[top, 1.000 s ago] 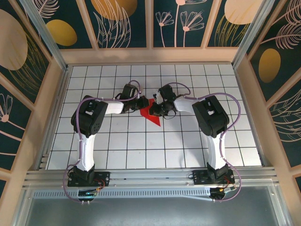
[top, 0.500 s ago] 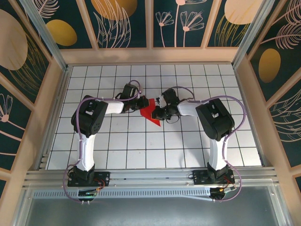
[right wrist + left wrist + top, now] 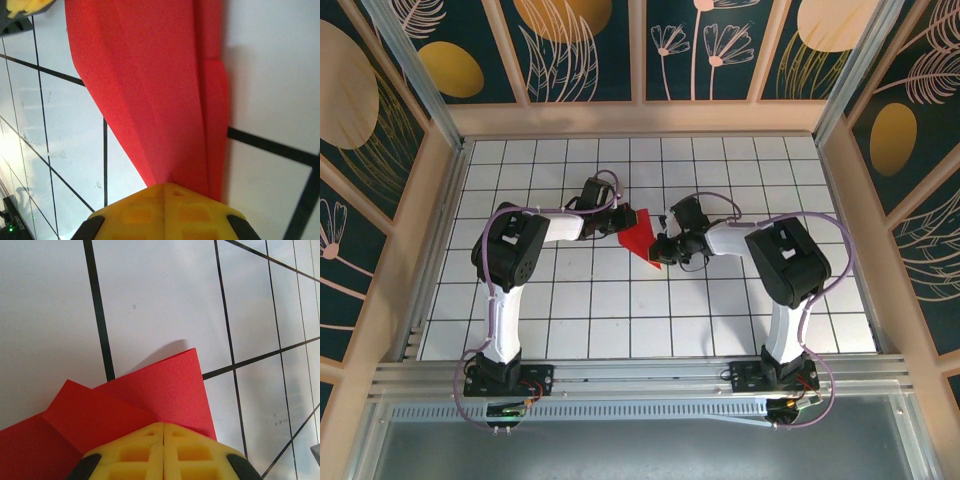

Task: Fold a paper plane with a square sheet of paper (fold left side to right side)
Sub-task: Fourth fold the wing at the center of the table.

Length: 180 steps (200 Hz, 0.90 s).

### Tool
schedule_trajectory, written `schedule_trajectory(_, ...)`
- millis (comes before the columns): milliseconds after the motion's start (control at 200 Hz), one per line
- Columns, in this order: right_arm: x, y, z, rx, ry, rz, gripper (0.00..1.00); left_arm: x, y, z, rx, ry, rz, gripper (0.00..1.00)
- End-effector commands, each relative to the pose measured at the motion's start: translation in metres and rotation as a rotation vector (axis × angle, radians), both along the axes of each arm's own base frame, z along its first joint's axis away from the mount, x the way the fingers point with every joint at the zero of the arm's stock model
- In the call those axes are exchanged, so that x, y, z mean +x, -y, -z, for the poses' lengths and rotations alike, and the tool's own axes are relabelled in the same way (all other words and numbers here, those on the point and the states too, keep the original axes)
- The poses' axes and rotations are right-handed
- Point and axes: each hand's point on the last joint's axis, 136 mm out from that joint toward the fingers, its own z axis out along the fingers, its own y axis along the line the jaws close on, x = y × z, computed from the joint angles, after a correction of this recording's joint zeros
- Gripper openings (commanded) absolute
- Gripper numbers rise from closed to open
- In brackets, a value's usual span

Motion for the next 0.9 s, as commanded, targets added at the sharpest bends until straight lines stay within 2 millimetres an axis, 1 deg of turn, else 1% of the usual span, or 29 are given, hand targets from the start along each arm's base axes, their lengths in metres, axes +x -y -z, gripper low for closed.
schedule_trajectory(0,-0.037,0.028,0.025,-0.108,-0.148,0.028,0.00,-0.007,-0.023,0.039,0.123,-0.070,-0.045,0.07)
schedule_trajectory(355,-0.058,0.045,0.027,-0.137,-0.164,0.043,0.00,-0.006,-0.023,0.035,0.120,-0.062,-0.046,0.07)
schedule_trajectory(365,-0.053,0.050,0.027,-0.135,-0.164,0.064,0.00,-0.006,-0.022,0.035,0.118,-0.061,-0.045,0.07)
schedule_trajectory(385,-0.052,0.052,0.026,-0.133,-0.164,0.072,0.00,-0.006,-0.022,0.034,0.115,-0.060,-0.045,0.07)
schedule_trajectory(500,-0.050,0.053,0.018,-0.123,-0.143,0.067,0.00,-0.004,-0.017,0.024,0.085,-0.048,-0.035,0.09)
schedule_trajectory(565,-0.045,0.055,0.008,-0.120,-0.112,0.062,0.00,-0.001,-0.013,0.014,0.063,-0.035,-0.028,0.12)
schedule_trajectory(661,-0.031,0.054,-0.017,-0.096,-0.023,0.044,0.00,0.005,-0.004,-0.009,0.014,-0.008,-0.010,0.16)
schedule_trajectory(806,-0.002,0.062,-0.055,-0.086,0.145,0.014,0.17,0.016,0.010,-0.061,-0.068,0.069,0.021,0.24)
schedule_trajectory(896,0.017,0.066,-0.070,-0.072,0.224,0.006,0.28,0.022,0.008,-0.092,-0.059,0.135,0.012,0.29)
